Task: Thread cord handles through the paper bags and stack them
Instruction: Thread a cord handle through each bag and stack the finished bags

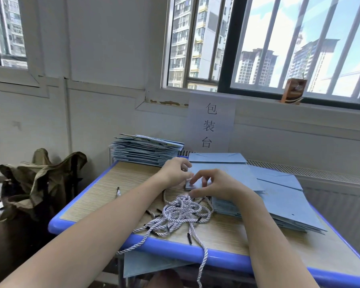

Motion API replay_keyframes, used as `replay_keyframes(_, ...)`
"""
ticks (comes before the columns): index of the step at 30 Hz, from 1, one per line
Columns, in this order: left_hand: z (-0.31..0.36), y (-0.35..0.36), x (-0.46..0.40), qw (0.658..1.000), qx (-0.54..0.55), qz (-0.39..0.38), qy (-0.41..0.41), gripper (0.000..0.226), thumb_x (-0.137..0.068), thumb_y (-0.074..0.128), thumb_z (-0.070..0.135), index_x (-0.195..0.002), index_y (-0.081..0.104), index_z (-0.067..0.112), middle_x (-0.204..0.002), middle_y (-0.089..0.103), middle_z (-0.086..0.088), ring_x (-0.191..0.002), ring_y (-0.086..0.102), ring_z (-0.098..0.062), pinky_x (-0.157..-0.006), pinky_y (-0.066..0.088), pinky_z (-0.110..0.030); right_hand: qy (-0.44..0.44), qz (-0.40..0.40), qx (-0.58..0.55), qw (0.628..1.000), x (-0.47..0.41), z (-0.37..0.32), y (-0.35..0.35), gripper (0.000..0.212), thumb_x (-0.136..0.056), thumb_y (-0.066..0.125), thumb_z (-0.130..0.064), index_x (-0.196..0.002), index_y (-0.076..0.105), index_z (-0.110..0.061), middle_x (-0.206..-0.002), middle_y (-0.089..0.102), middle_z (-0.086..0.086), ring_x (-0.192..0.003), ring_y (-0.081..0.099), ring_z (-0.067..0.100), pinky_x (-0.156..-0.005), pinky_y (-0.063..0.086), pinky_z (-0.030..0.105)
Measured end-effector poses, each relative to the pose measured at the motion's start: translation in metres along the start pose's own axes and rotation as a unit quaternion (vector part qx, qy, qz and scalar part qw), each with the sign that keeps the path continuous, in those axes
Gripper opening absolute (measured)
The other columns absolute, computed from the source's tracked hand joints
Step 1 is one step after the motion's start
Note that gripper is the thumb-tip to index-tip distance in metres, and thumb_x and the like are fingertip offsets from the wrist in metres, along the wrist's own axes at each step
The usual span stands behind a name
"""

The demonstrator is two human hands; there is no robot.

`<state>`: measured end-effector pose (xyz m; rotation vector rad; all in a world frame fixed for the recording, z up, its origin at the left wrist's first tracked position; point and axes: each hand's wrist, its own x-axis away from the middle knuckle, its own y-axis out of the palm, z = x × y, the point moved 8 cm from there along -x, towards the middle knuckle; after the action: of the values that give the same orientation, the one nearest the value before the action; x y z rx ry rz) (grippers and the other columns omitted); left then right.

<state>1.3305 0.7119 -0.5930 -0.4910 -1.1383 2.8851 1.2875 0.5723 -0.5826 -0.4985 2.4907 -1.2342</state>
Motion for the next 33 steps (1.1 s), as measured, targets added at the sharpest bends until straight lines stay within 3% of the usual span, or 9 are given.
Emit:
replay_keyframes(3, -0.001, 0.000, -0.001, 1.000, 0.013, -0.001, -0.003, 0.036, -0.088, 0.072, 0.023, -0.121, 0.066, 0.013, -0.117, 0.068, -0.008, -0.105, 0.064, -0.018, -0.092, 0.047, -0.026, -0.017, -0.031, 0.005, 0.999, 0.000, -0.004, 0.005, 0.033, -0.065, 0.090, -0.048, -0.094, 0.075, -0.045, -0.083, 0.051, -0.008, -0.063, 0.045, 0.003, -0.070, 0.041, 0.026)
replay_keyframes(7, -0.004, 0.002, -0.003, 1.000, 0.025, -0.004, -0.012, 0.033, -0.088, 0.073, 0.023, -0.119, 0.067, 0.014, -0.113, 0.069, -0.006, -0.105, 0.064, -0.018, -0.094, 0.047, -0.027, -0.030, -0.038, 0.018, 0.999, 0.001, -0.007, 0.005, 0.014, -0.075, 0.087, -0.034, -0.084, 0.078, -0.030, -0.084, 0.056, -0.011, -0.066, 0.049, -0.002, -0.070, 0.044, 0.021)
replay_keyframes(9, -0.004, 0.002, -0.003, 1.000, 0.028, -0.007, -0.008, 0.032, -0.087, 0.073, 0.024, -0.117, 0.067, 0.015, -0.109, 0.069, -0.005, -0.103, 0.065, -0.018, -0.095, 0.049, -0.030, -0.030, -0.024, 0.045, 0.998, 0.001, -0.007, 0.003, 0.011, -0.086, 0.077, -0.030, -0.092, 0.075, -0.020, -0.085, 0.058, -0.010, -0.071, 0.050, 0.001, -0.071, 0.043, 0.021)
replay_keyframes(13, -0.001, 0.004, -0.004, 1.000, 0.011, -0.016, 0.021, 0.026, -0.088, 0.072, 0.025, -0.112, 0.068, 0.019, -0.086, 0.062, 0.003, -0.080, 0.057, -0.013, -0.078, 0.043, -0.025, 0.012, 0.063, -0.010, 0.998, -0.003, 0.003, -0.009, 0.013, -0.102, 0.054, -0.022, -0.102, 0.061, -0.010, -0.083, 0.068, -0.005, -0.068, 0.056, 0.006, -0.066, 0.046, 0.025)
replay_keyframes(17, 0.005, 0.006, 0.000, 0.999, -0.023, -0.031, 0.038, 0.026, -0.090, 0.070, 0.031, -0.114, 0.069, 0.021, -0.102, 0.067, 0.000, -0.095, 0.062, -0.014, -0.090, 0.048, -0.031, 0.032, 0.213, -0.071, 0.974, 0.000, 0.012, -0.036, 0.011, -0.104, 0.050, -0.019, -0.095, 0.053, -0.013, -0.071, 0.066, -0.001, -0.058, 0.053, 0.012, -0.048, 0.038, 0.014)
replay_keyframes(23, 0.017, 0.009, 0.007, 0.996, -0.041, -0.049, 0.067, 0.038, -0.097, 0.056, 0.049, -0.116, 0.068, 0.018, -0.119, 0.069, -0.003, -0.113, 0.060, -0.016, -0.099, 0.046, -0.033, 0.041, 0.388, -0.095, 0.916, 0.014, 0.028, -0.065, 0.006, -0.098, 0.056, -0.017, -0.093, 0.058, -0.017, -0.080, 0.069, 0.005, -0.069, 0.065, 0.028, -0.066, 0.058, 0.045)
replay_keyframes(27, 0.036, 0.012, 0.015, 0.992, 0.004, -0.059, 0.110, 0.049, -0.098, 0.046, 0.054, -0.122, 0.067, 0.017, -0.113, 0.068, 0.003, -0.107, 0.061, -0.014, -0.088, 0.043, -0.029, 0.041, 0.395, -0.146, 0.906, 0.018, 0.030, -0.067, 0.020, -0.098, 0.051, -0.008, -0.108, 0.068, -0.013, -0.089, 0.074, -0.004, -0.053, 0.068, 0.013, -0.066, 0.060, 0.041)
replay_keyframes(30, 0.037, 0.019, 0.018, 0.987, -0.021, -0.091, 0.133, 0.029, -0.096, 0.059, 0.045, -0.113, 0.070, 0.024, -0.106, 0.068, 0.007, -0.097, 0.062, -0.010, -0.091, 0.050, -0.032, 0.026, 0.358, -0.130, 0.924, 0.014, 0.024, -0.060, 0.041, -0.094, 0.051, 0.004, -0.129, 0.063, -0.015, -0.113, 0.071, 0.001, -0.082, 0.074, 0.021, -0.076, 0.061, 0.042)
replay_keyframes(33, 0.038, 0.021, 0.021, 0.982, -0.043, -0.115, 0.145, 0.029, -0.094, 0.065, 0.039, -0.119, 0.068, 0.025, -0.113, 0.065, 0.008, -0.107, 0.059, -0.010, -0.098, 0.047, -0.029, 0.033, 0.366, -0.105, 0.924, 0.014, 0.026, -0.061, 0.041, -0.096, 0.052, 0.004, -0.132, 0.061, -0.012, -0.103, 0.073, 0.005, -0.084, 0.072, 0.021, -0.084, 0.059, 0.039)
